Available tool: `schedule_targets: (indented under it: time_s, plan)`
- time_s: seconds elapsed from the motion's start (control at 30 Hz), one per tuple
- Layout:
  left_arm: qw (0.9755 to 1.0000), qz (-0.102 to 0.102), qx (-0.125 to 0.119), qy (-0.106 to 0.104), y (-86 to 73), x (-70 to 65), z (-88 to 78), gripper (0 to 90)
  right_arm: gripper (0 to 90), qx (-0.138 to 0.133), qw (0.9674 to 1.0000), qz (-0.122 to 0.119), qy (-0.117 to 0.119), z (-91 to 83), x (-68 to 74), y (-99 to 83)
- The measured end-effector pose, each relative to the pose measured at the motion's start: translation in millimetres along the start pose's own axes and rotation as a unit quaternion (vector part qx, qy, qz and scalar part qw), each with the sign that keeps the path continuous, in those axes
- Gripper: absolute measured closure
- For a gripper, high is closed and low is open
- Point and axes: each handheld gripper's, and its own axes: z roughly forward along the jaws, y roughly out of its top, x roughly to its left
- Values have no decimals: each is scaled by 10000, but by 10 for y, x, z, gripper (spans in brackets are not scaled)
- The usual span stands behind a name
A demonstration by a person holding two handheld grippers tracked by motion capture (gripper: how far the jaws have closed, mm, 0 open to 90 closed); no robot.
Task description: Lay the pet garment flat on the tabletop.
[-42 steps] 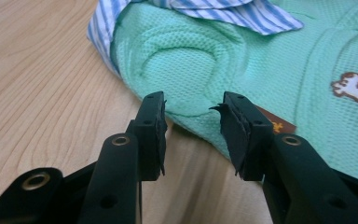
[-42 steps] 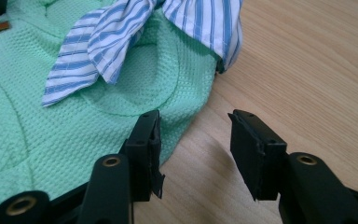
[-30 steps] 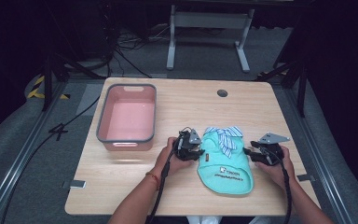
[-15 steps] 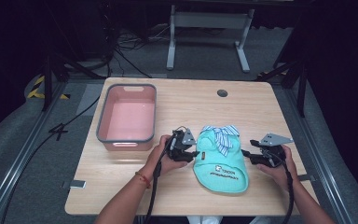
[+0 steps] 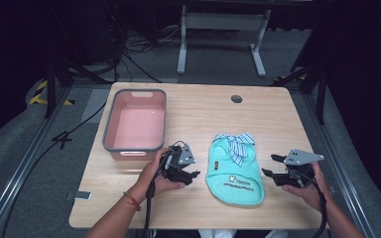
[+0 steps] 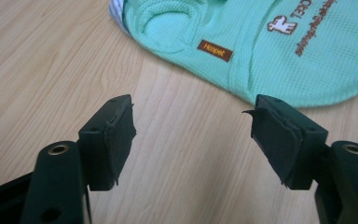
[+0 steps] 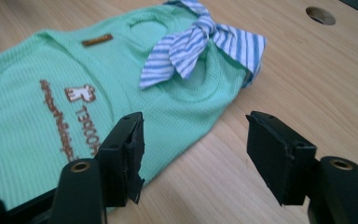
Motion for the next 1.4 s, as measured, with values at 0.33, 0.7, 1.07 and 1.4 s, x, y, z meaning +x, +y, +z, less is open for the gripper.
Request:
schedule_targets:
  time_s: [0.33, 0.7, 1.07, 1.4]
  plan:
    - [9997, -53, 168, 188, -310, -27, -186, 262, 294, 239, 9997, 67, -82, -114, -4, -202]
    - [9983, -204, 366, 403, -692, -40, -351, 256, 231, 404, 9984, 47, -388, -183, -4, -442]
    - [9974, -293, 494, 446, -924, -37, -518, 245, 223, 410, 9977, 316, -439, -288, -44, -691]
    - [9967, -608, 440, 293, -1164, 63, -613, 237, 216, 419, 9941, 819, -569, -429, -125, -978]
